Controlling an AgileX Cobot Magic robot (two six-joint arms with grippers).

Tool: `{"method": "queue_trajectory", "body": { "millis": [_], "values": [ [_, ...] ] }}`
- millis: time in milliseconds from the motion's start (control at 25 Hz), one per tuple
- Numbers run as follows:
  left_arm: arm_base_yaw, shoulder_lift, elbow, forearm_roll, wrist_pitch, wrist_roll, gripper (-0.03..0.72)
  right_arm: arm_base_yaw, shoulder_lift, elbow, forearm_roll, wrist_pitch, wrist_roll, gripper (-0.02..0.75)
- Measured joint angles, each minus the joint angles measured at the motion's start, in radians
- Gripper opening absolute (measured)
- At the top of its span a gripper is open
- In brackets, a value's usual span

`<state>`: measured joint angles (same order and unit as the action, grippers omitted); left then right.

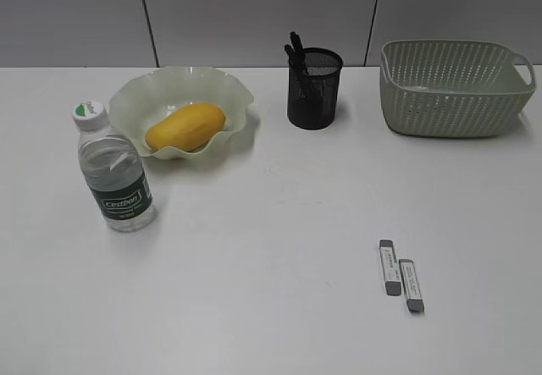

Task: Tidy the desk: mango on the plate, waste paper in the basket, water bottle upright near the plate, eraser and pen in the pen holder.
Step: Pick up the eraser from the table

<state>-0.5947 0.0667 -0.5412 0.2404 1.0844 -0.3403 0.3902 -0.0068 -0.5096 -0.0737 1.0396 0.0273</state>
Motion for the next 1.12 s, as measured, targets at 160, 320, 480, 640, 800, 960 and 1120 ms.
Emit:
{"method": "queue_trajectory", "body": {
  "millis": [160,320,480,640,800,960,1120],
  "values": [
    [0.0,0.0,0.002,-0.003,-0.007,0.004,0.54,0.0,0.0,0.0,0.0,0.0,0.0,0.241],
    [0.0,0.0,0.002,-0.004,-0.008,0.007,0.54,0.0,0.0,0.0,0.0,0.0,0.0,0.241],
    [0.041,-0.017,0.002,-0.004,-0.008,0.007,0.533,0.0,0.0,0.0,0.0,0.0,0.0,0.242],
    [0.164,-0.071,0.002,-0.003,-0.009,0.007,0.52,0.0,0.024,0.0,-0.001,0.0,0.0,0.242],
    [0.268,-0.073,0.002,-0.004,-0.009,0.007,0.52,0.0,0.2,-0.043,0.009,-0.023,-0.003,0.244],
    [0.304,-0.073,0.002,-0.004,-0.009,0.007,0.515,0.0,0.516,-0.113,0.024,-0.1,-0.004,0.244],
    [0.304,-0.073,0.002,-0.004,-0.009,0.007,0.51,0.0,0.924,-0.153,0.084,-0.238,-0.005,0.244]
  ]
}}
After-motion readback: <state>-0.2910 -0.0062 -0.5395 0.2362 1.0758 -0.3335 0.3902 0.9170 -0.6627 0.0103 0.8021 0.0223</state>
